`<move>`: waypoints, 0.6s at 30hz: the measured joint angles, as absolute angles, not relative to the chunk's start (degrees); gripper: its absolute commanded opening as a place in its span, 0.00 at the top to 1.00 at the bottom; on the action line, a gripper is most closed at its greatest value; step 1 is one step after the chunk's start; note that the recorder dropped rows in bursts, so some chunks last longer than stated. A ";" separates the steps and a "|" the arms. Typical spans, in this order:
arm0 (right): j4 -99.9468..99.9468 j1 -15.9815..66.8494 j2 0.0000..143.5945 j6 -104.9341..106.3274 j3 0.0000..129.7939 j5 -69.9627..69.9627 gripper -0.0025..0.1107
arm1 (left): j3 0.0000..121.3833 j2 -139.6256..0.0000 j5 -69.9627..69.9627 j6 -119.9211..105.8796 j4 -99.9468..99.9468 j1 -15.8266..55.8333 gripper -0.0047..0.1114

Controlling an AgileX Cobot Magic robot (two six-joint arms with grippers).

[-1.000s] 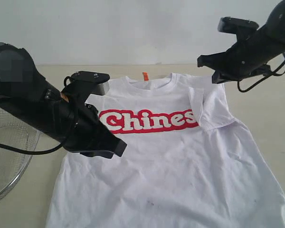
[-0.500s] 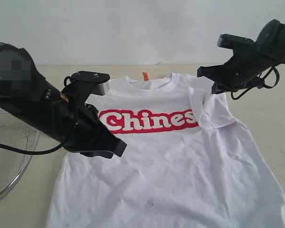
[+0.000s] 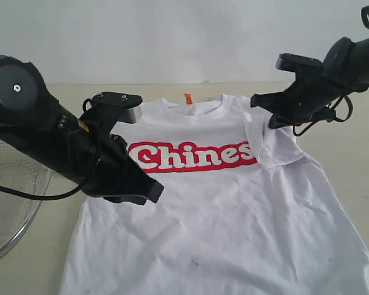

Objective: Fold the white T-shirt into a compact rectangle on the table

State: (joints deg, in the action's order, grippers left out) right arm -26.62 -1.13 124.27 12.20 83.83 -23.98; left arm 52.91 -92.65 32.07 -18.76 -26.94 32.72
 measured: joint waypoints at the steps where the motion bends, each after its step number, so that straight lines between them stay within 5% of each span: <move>1: -26.62 -1.11 124.72 12.20 83.83 -23.98 0.98 | 52.91 -92.65 32.07 -18.76 -26.94 32.72 0.92; 18: -15.33 -1.32 119.33 3.88 84.08 -23.85 0.98 | 52.91 -92.65 32.07 -19.08 -26.94 32.72 0.92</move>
State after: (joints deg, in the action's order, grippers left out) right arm -15.33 -1.32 119.33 3.88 84.08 -23.85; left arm 52.91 -92.65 32.07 -19.08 -26.94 32.72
